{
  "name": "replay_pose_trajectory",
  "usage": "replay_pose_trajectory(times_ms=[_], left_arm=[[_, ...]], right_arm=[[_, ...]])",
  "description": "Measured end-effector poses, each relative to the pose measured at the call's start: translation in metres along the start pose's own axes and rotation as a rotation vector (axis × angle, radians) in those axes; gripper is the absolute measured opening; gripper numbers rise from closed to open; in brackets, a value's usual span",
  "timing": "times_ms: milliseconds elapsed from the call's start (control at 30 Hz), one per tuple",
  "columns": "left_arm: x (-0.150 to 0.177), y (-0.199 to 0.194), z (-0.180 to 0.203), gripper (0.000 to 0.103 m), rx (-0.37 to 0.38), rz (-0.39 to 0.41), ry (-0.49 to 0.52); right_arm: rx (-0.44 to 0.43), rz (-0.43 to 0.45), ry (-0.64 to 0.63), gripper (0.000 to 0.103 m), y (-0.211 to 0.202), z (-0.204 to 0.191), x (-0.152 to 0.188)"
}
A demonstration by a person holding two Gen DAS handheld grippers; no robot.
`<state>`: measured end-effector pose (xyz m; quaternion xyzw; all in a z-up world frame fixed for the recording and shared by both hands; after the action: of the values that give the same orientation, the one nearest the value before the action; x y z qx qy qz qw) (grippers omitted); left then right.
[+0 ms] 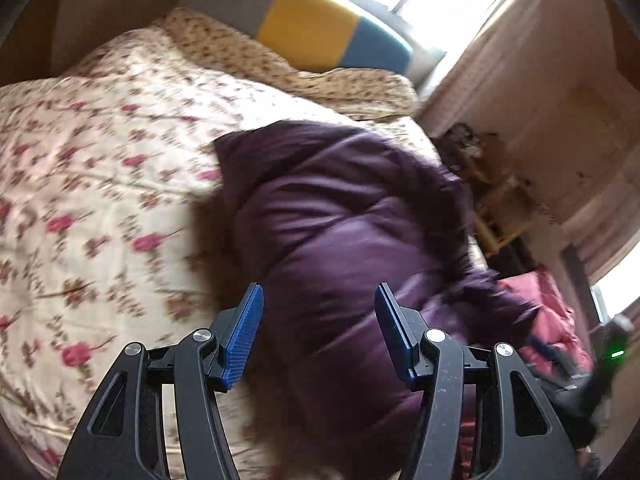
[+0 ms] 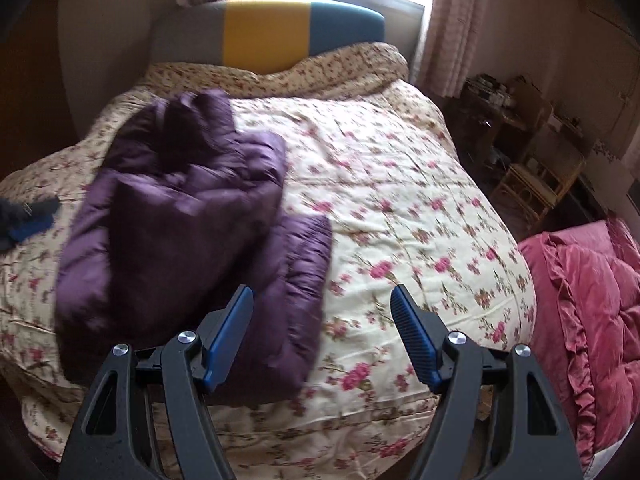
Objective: Fold large clothes
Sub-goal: 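Open both grippers and withdraw from the folded jacket bundle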
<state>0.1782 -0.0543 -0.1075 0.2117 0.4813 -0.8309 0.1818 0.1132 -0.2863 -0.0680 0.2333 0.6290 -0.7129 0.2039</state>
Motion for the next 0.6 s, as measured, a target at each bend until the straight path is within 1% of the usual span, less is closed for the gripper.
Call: replay_pose_trajectory(times_ms=[133,267,500,600], left_arm=[[0.005,0.014,-0.004,0.057,-0.031,-0.018,-0.018],[0.007,0.016,-0.006,0.057,-0.039,-0.023,-0.026],[0.004,0.019,-0.011,0.057,-0.075,-0.012,-0.02],[0.001,0.018,-0.01,0.057,-0.095,-0.003,-0.002]], right_arm=[[-0.014,0.013,-0.031,0.072,-0.011,-0.017,-0.005],[-0.027,0.006,-0.035,0.073,-0.015,-0.026,-0.005],[-0.003,0.015,-0.06,0.075,-0.021,-0.035,-0.009],[-0.004,0.019,-0.055,0.079,-0.025,-0.036,-0.011]])
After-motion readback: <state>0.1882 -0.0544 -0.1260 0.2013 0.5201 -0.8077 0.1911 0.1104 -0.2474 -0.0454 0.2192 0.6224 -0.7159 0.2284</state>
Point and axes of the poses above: each gripper's, at about its wrist camera, not at the fingertips, and y roughly the way its jaws point, z to its right, x to its underside, the point moved 8 cm from there along y, roughly the way its jaws point, and after that the axes turned 6 degrees about -z, right-handed, at the moved point
